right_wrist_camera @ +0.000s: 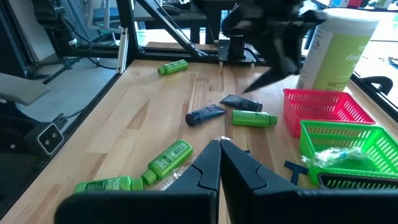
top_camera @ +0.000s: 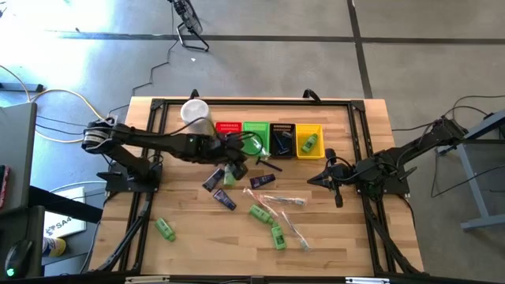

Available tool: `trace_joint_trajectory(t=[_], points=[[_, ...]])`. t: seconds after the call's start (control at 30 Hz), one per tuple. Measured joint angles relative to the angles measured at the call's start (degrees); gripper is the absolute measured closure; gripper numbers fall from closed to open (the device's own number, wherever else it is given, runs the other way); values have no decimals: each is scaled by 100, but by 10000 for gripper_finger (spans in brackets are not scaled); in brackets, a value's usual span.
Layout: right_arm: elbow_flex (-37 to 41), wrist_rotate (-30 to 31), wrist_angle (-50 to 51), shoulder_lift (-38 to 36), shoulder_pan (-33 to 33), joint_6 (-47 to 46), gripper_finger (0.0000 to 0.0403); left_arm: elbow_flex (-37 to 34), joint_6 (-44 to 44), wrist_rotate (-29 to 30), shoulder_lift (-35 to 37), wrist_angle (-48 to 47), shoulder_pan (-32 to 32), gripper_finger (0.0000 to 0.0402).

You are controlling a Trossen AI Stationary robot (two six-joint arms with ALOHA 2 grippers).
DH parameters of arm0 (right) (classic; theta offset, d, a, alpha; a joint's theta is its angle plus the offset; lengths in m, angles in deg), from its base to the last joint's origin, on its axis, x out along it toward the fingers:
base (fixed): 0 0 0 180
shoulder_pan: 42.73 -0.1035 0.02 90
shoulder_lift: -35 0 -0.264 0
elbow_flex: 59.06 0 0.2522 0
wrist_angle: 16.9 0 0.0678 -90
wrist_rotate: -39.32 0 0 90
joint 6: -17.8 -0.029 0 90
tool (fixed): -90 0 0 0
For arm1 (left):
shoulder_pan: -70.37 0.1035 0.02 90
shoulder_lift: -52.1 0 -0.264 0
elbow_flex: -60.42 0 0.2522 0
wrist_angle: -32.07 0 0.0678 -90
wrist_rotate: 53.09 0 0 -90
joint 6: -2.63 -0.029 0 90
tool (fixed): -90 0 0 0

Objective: Pick & Place Travel size toiletries
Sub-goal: Put the blue shave cream into the red bin

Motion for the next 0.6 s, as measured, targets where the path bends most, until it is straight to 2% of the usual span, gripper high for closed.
trace_joint_trajectory(t=[0.2, 0.5, 0.6], points=[[1, 0, 2, 0, 0, 13, 401, 0, -486, 85, 0, 627, 250, 263], [0, 0, 2, 0, 0, 39, 401, 0, -745, 1286, 0, 1007, 588, 263], [0, 0, 2, 0, 0, 39, 401, 0, -744, 1508, 0, 1004, 640, 263]])
